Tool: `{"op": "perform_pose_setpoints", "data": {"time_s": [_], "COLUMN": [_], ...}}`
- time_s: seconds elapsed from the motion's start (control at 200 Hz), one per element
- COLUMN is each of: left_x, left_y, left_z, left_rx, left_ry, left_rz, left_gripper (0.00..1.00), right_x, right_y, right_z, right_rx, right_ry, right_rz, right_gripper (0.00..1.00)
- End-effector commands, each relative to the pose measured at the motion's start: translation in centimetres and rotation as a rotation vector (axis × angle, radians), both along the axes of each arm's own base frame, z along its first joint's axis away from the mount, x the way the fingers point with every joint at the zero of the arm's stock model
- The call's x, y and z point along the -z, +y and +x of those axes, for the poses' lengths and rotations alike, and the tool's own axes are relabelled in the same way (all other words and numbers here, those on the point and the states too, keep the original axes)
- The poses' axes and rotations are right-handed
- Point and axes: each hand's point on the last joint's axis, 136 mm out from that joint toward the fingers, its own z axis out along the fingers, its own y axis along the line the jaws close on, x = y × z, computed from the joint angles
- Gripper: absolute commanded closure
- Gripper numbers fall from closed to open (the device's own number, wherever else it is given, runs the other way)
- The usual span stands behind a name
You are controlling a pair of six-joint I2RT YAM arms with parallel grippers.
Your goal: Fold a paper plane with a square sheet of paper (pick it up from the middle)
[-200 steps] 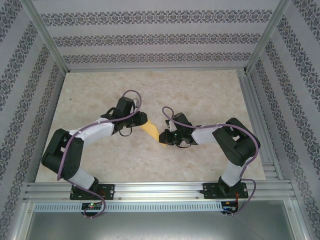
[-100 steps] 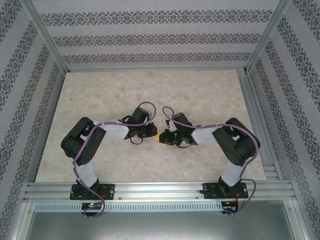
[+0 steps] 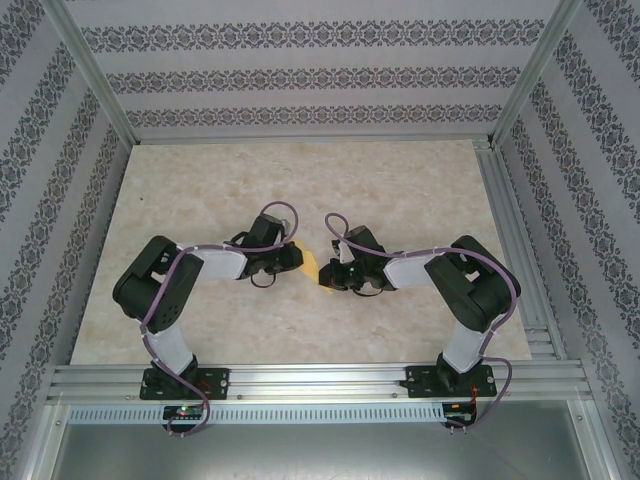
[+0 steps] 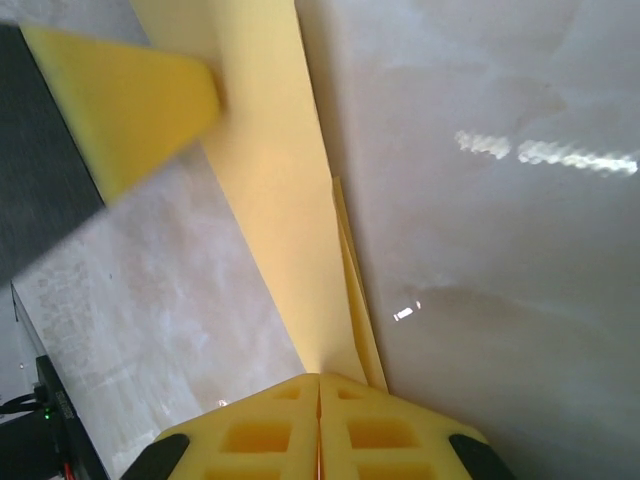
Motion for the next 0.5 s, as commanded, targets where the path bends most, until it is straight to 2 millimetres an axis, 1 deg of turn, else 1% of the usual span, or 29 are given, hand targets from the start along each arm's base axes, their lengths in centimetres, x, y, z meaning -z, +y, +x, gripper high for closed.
{"op": "perform_pose_setpoints", "data": {"time_s": [0.0,0.23,0.325,0.42,0.495], "left_x": [1.1,0.3,-0.5,-1.8,-2.8], "left_y": [4.7,8.4,9.0,8.9,8.8], "left_z": [1.3,3.6,4.2,4.4,4.3], "left_rx": [-0.1,-0.188,-0.204,-0.195,-0.186], "left_ry": [-0.002,-0.02,-0.035,-0.058,-0.073], "left_rz": [0.11,0.12,0.115,0.108,0.102], "left_gripper": [0.86,0.85,0.84,0.81,0.78], "right_x": [9.6,9.3,8.7,7.1,4.8], "right_y": [-6.7,-6.4,-5.9,-4.6,-3.0], "right_z": [-7.0,-6.6,-6.1,-4.8,-3.1], "right_rx": [0.019,0.018,0.017,0.008,0.0], "right_ry": [0.26,0.252,0.236,0.186,0.125], "right_rz": [-0.353,-0.344,-0.327,-0.279,-0.225], "right_gripper": [0.92,0.92,0.91,0.88,0.85]}}
